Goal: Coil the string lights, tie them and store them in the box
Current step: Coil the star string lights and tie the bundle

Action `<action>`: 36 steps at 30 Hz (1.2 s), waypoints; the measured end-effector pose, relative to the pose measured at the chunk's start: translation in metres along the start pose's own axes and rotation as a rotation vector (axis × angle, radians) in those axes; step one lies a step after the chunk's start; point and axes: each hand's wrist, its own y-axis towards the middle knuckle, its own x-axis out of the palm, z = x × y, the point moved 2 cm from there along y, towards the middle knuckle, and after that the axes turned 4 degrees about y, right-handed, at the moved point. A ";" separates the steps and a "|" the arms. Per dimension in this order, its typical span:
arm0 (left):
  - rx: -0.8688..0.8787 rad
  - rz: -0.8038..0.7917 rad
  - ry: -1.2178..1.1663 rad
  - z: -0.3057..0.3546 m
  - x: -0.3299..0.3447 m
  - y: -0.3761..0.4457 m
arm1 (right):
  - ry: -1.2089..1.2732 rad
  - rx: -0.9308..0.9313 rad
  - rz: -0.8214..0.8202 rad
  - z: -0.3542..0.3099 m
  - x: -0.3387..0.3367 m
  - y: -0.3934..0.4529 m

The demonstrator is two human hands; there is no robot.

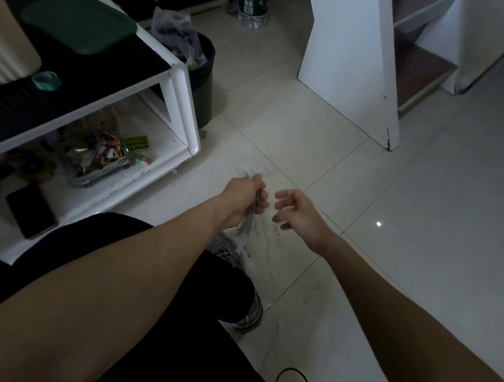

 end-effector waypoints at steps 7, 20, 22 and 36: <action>0.092 0.043 -0.189 0.013 -0.006 -0.002 | -0.622 0.325 -0.398 0.097 0.007 -0.025; 0.079 0.065 -0.167 0.012 -0.008 -0.001 | -0.351 0.829 -0.326 0.199 -0.003 -0.067; 0.056 0.044 -0.102 0.009 -0.006 -0.003 | -0.330 0.806 -0.311 0.194 -0.004 -0.065; -0.005 0.010 0.041 -0.005 0.000 -0.002 | -0.456 0.854 -0.460 0.155 -0.007 -0.053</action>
